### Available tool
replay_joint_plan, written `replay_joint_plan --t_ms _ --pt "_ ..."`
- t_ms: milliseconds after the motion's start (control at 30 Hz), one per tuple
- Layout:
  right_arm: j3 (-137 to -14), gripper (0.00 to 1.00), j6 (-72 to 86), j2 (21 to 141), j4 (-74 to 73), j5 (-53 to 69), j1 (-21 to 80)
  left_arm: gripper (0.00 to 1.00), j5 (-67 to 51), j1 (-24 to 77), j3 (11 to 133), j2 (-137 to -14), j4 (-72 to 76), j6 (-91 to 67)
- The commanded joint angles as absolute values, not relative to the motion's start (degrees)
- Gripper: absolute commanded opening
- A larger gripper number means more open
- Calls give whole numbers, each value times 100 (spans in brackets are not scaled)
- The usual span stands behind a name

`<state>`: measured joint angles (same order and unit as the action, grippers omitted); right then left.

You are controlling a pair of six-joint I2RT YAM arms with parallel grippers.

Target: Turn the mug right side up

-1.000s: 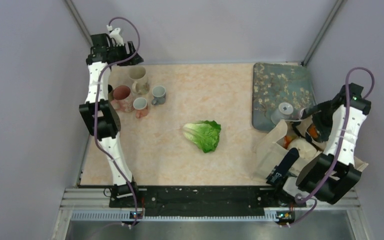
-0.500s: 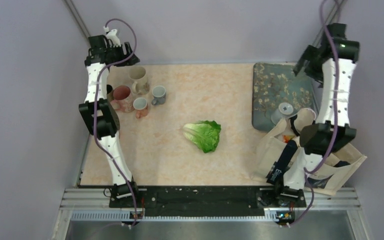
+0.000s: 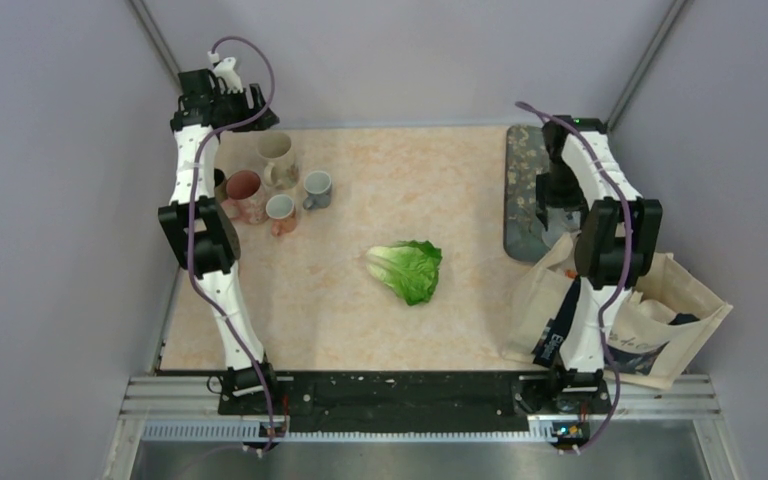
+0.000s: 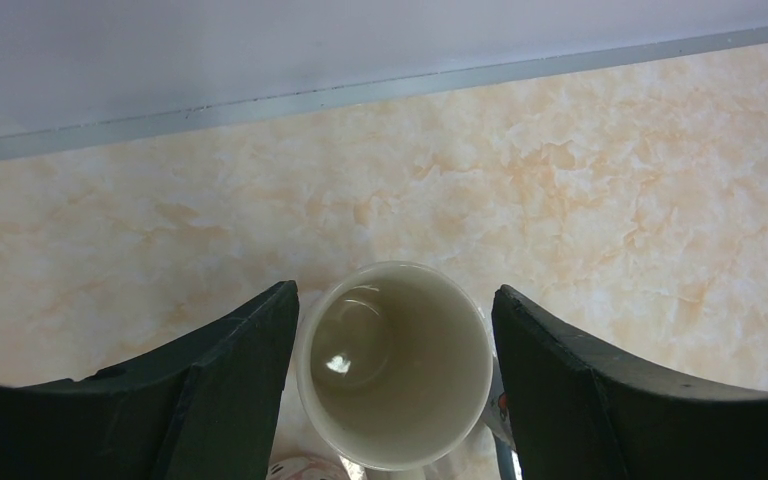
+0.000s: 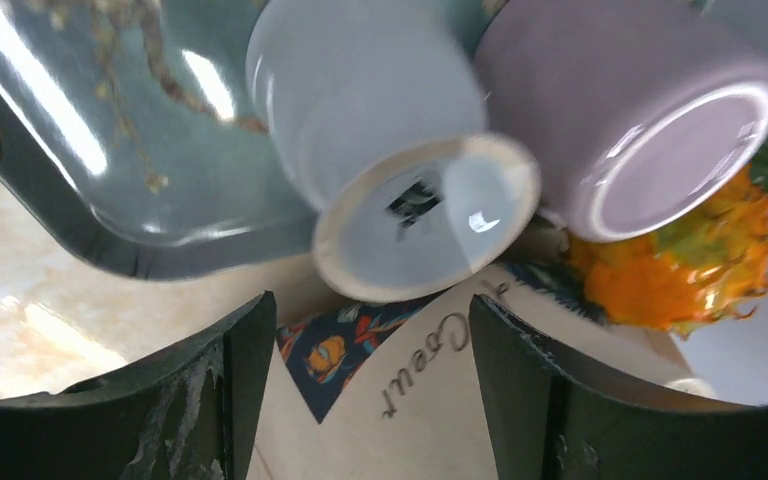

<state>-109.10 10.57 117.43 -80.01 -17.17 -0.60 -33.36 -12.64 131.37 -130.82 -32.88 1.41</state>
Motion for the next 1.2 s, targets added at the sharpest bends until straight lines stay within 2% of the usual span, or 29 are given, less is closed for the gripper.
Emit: replay_joint_plan --t_ms 0,67,333,667,867,1000,1167 --pt "-10066 66 1132 11049 -7453 -2127 303 76 -3383 -1239 13148 -12900 -2928 125" --pt "-9689 57 1309 10897 -7323 -2385 285 76 -3358 -1246 13148 -12898 -2929 146" --pt "-9283 47 1682 10915 -6618 -2263 26 75 -3307 -1248 13138 -12893 -2909 121" --pt "-9847 45 1444 11522 -5495 -2039 24 75 -3231 -1240 13140 -12877 -2927 231" --pt "-10469 47 1555 11908 -5440 -1838 -155 75 -3209 -1235 13139 -12858 -2942 240" --pt "-9619 52 1879 11370 -4930 -1750 -228 75 -3199 -1240 13138 -12857 -2938 275" --pt "-7999 56 1941 10485 -3183 -1573 -251 75 -3272 -1239 13160 -12871 -2866 231"
